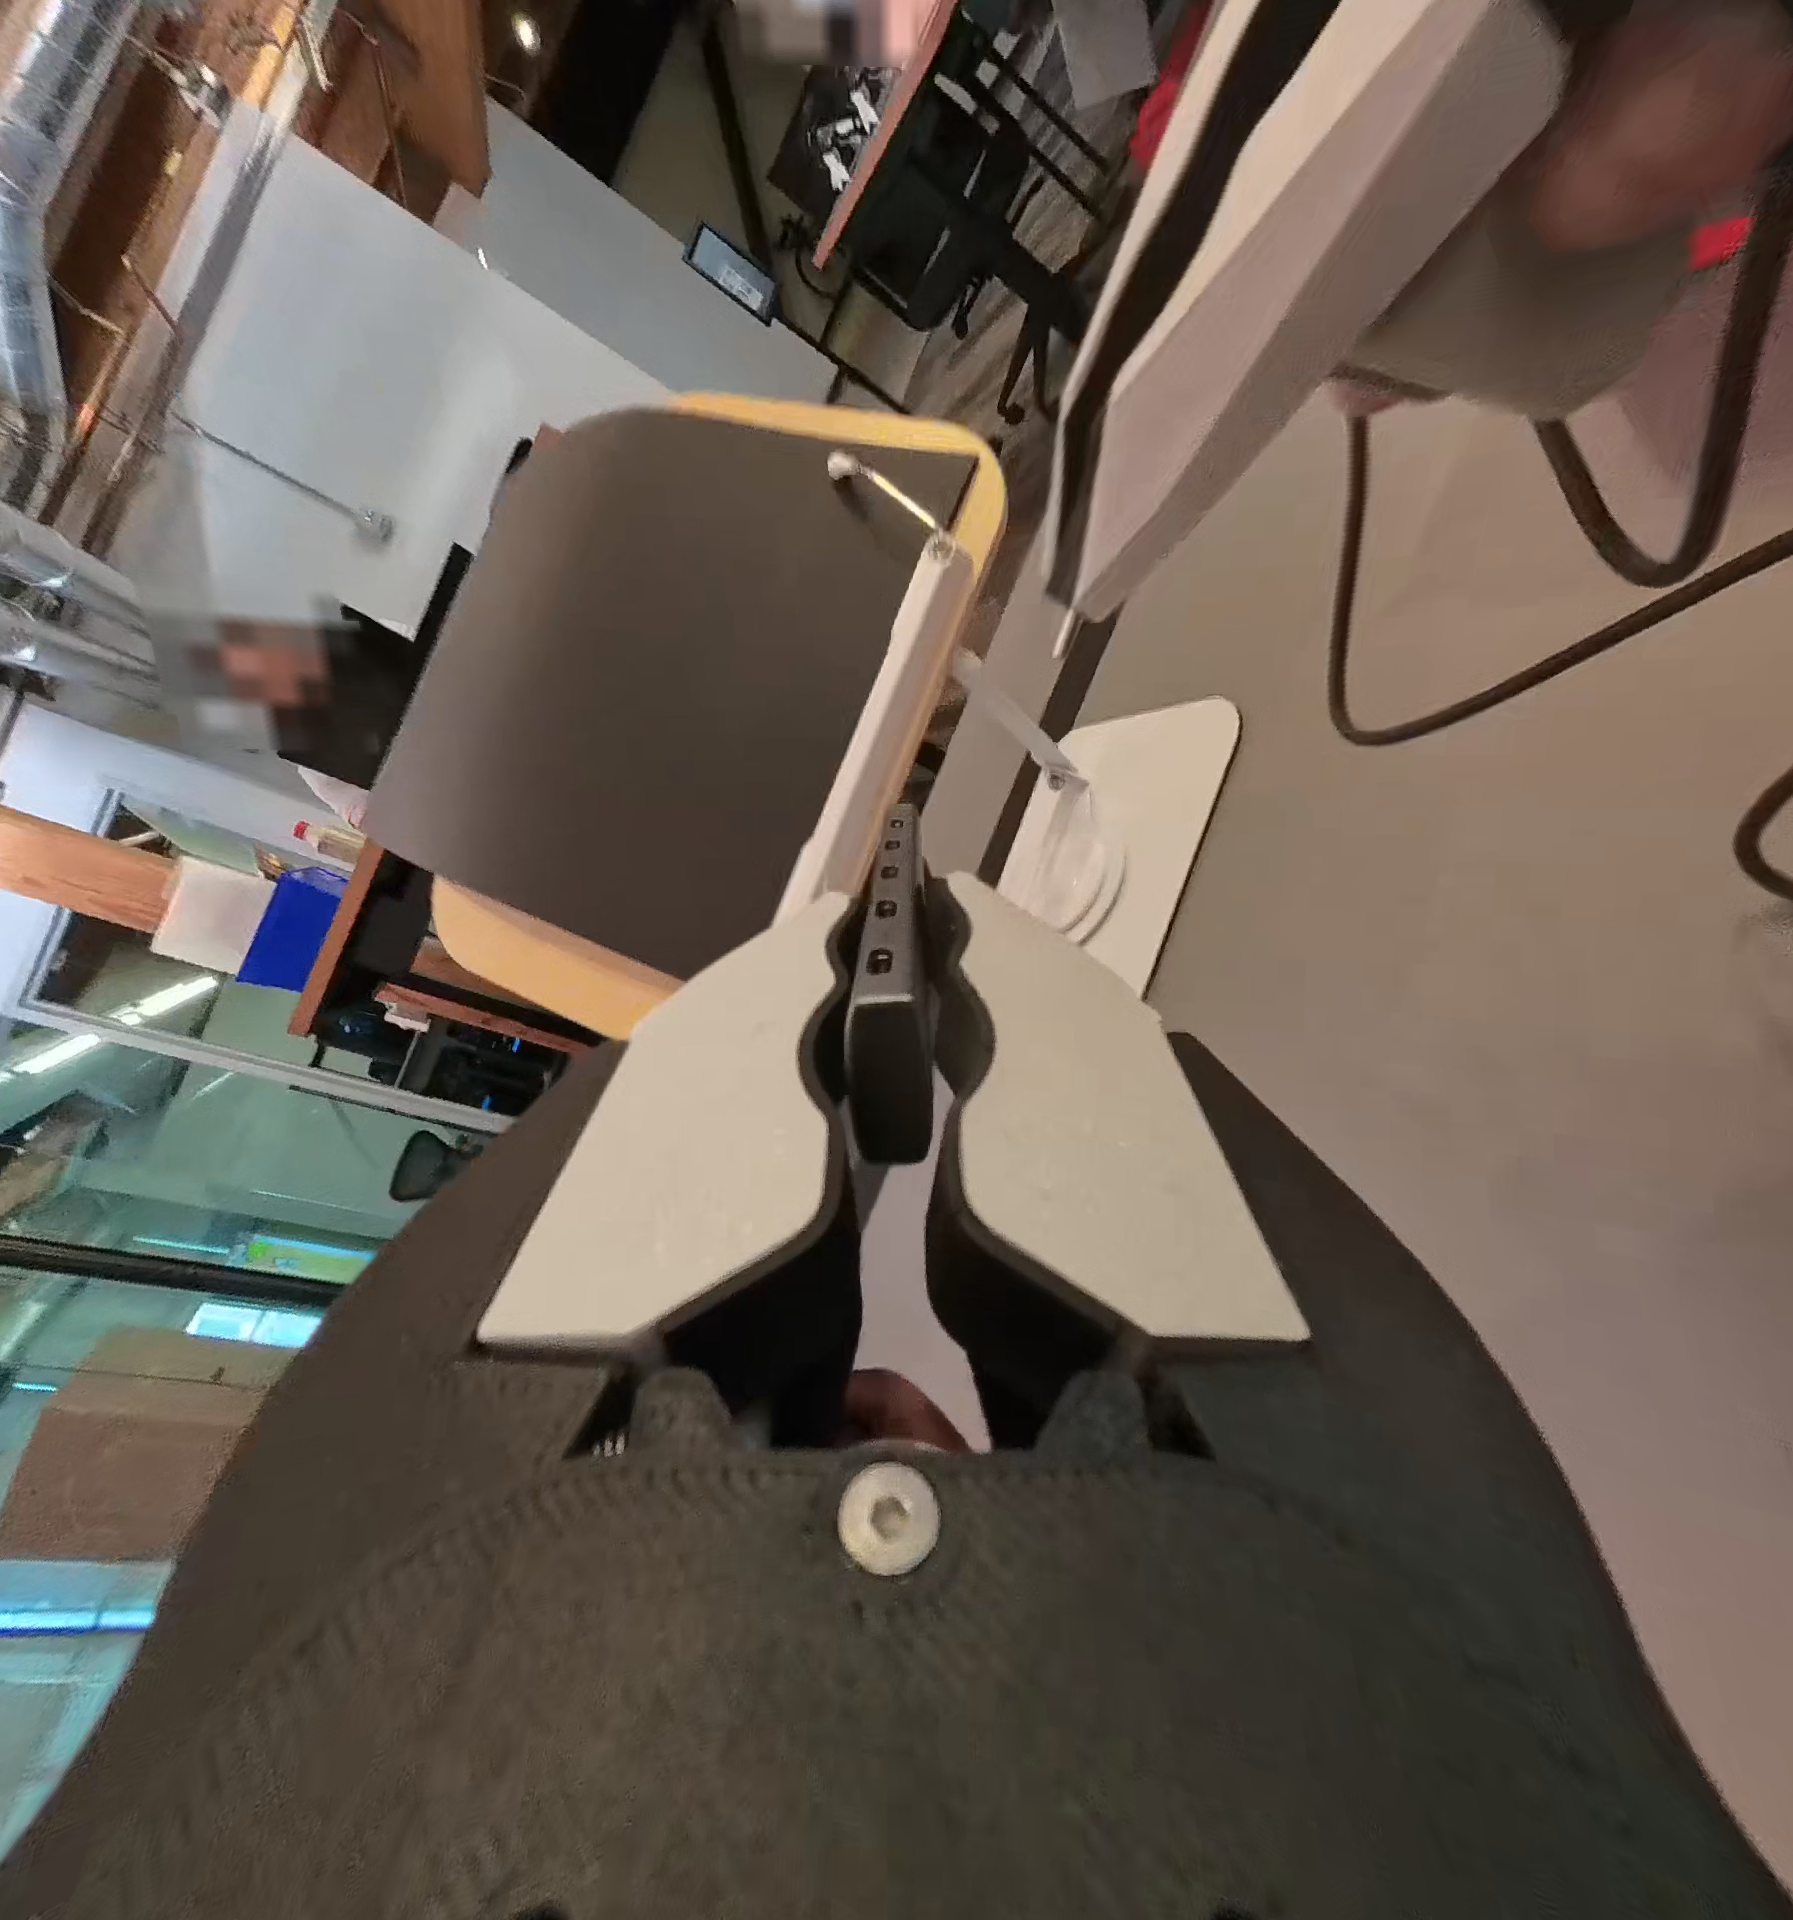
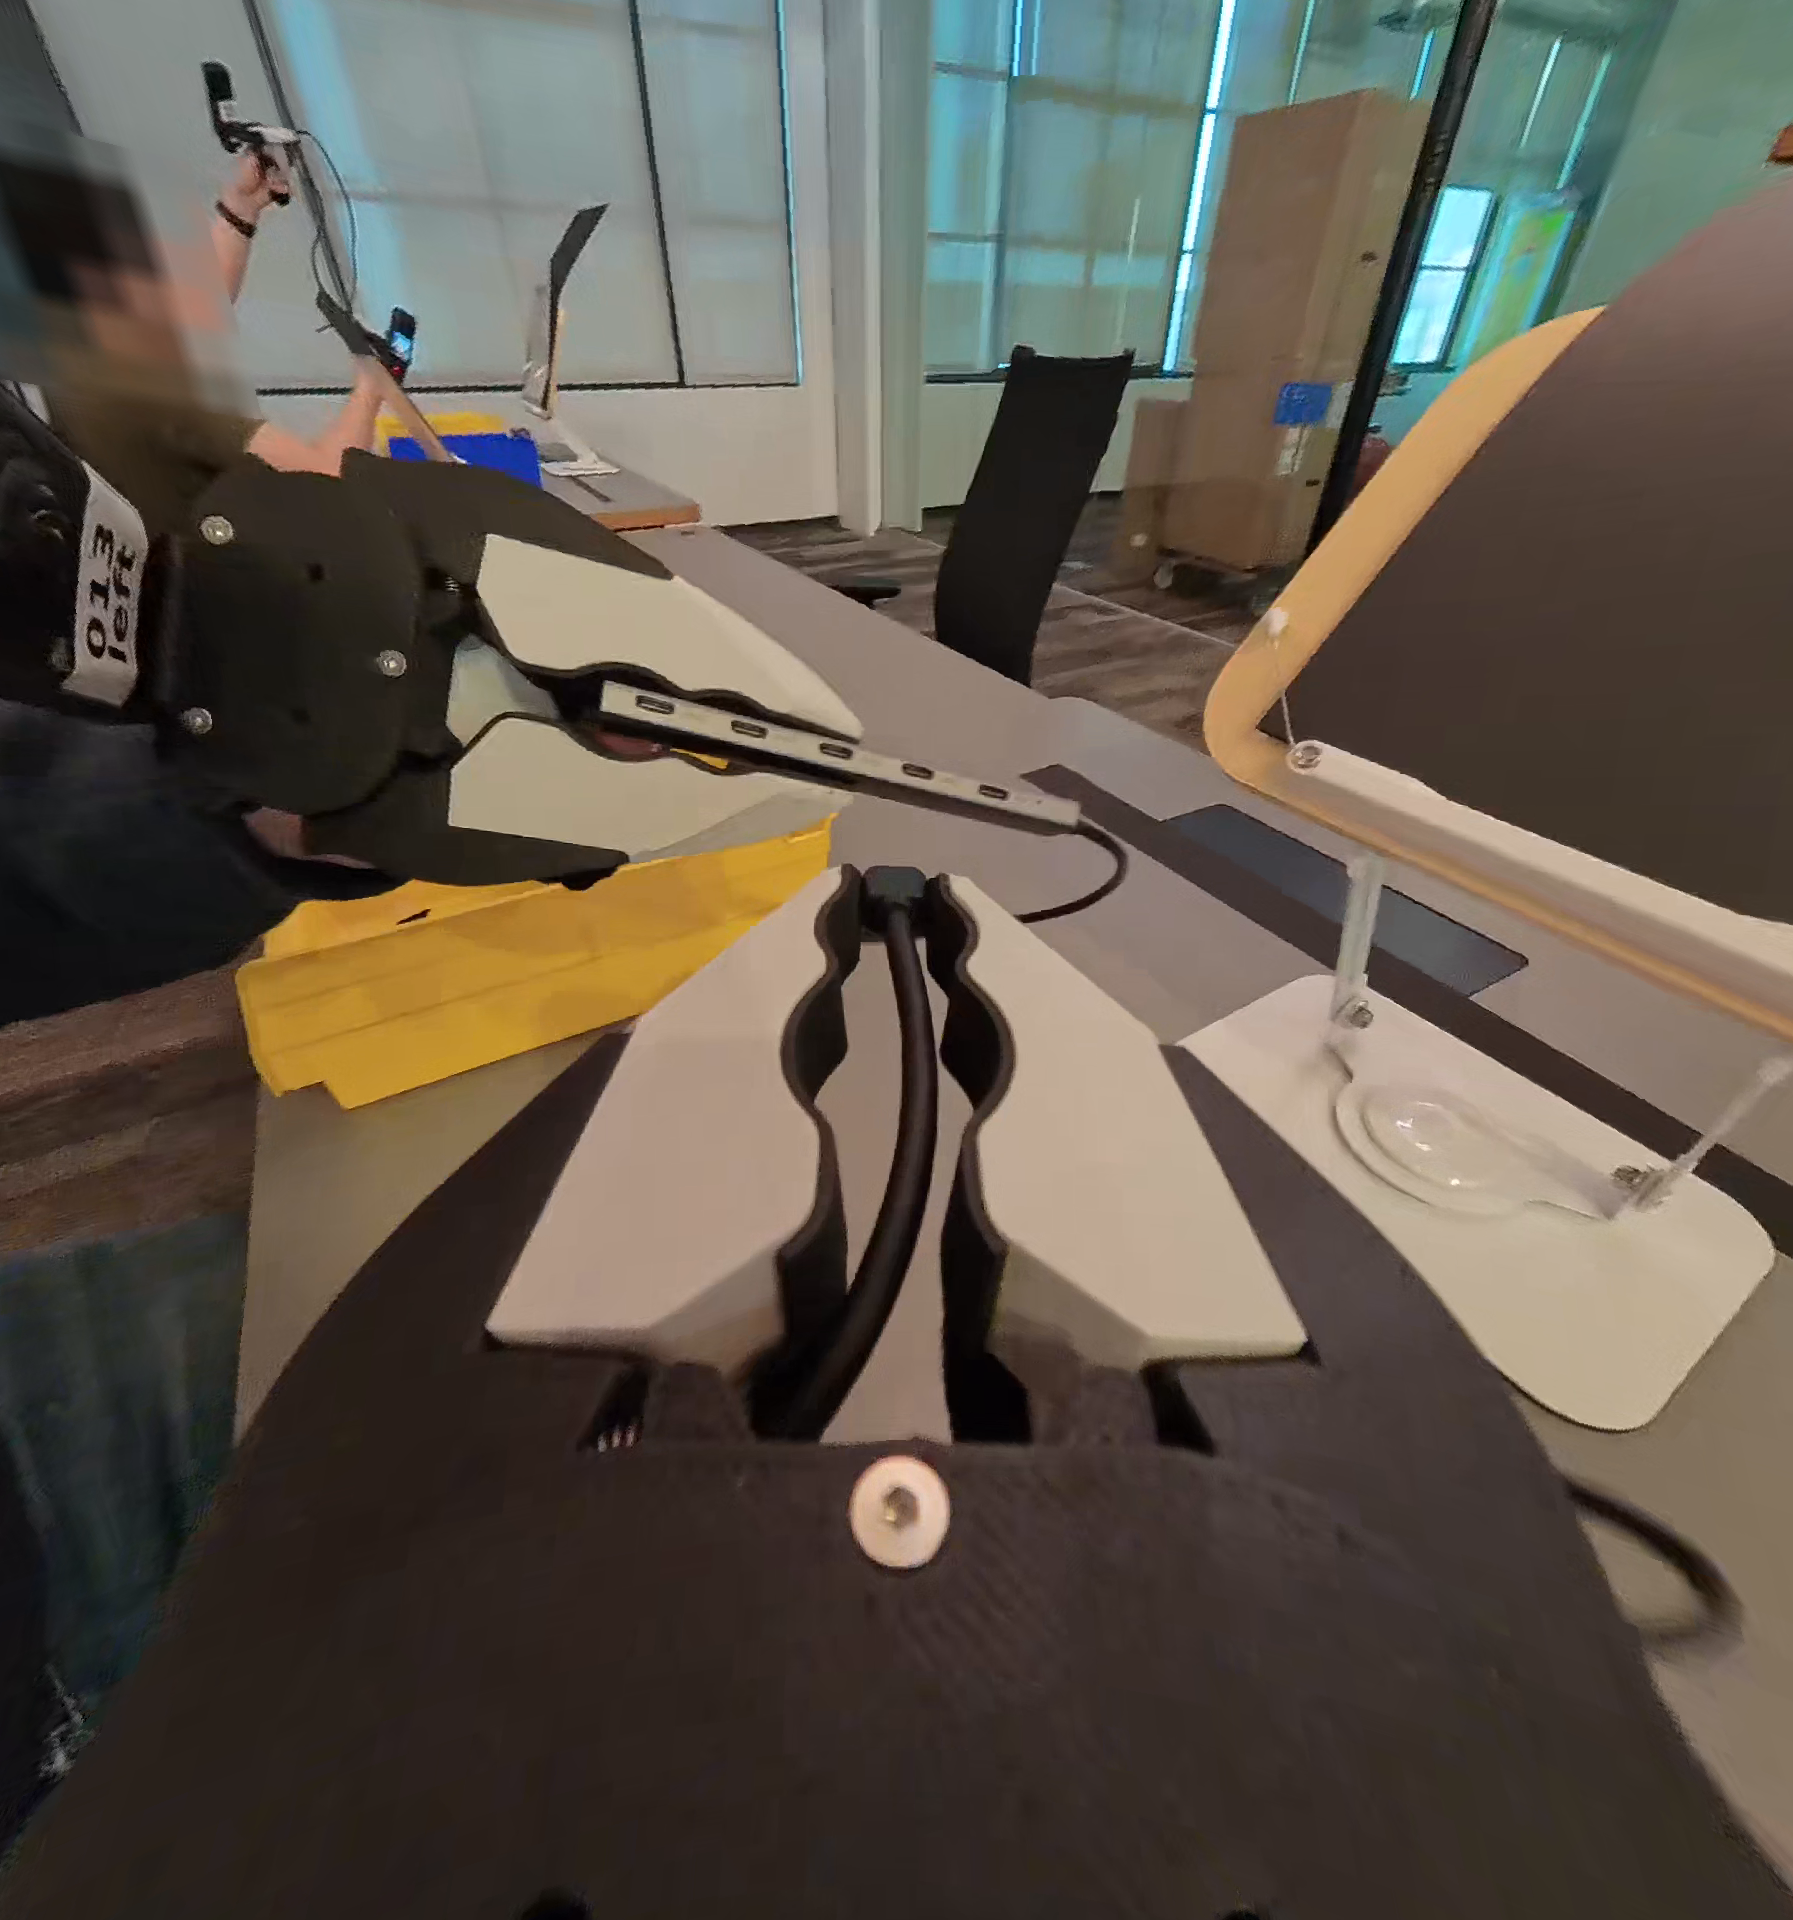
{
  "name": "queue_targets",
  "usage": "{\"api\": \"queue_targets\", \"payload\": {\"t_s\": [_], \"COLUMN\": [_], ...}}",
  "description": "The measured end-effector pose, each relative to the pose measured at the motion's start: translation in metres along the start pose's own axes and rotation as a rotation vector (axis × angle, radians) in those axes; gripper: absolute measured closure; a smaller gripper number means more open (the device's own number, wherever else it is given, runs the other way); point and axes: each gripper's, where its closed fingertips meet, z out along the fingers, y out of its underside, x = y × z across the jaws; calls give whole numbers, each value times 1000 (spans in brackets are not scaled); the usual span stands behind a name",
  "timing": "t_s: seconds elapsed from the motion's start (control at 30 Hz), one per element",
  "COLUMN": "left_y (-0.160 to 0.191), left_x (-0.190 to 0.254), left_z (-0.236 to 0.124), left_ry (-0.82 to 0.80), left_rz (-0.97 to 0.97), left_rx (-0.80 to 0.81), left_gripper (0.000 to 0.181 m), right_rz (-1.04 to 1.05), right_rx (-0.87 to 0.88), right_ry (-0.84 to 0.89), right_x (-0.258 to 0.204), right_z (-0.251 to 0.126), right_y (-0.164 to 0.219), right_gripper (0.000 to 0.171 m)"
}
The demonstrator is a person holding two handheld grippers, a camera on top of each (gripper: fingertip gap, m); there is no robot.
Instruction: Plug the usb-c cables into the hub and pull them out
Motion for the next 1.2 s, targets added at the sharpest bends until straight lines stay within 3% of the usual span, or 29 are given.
{"api": "queue_targets", "payload": {"t_s": [0.57,0.9,1.0,1.2], "left_y": [35,47,50,53], "left_x": [35,38,44,55], "left_z": [-22,-34,-35,-36], "left_ry": [64,61,78,115], "left_rz": [0,-46,-34,-26], "left_rx": [-86,-102,-111,-121], "left_gripper": [172,172,172,171], "right_rz": [55,5,-19,-85], "right_rx": [-114,-165,-313,-657], "right_ry": [-61,19,13,20], "right_x": [-5,18,19,15], "right_z": [-5,-39,-40,-43], "right_y": [49,12,43,128], "right_gripper": [161,161,158,130]}}
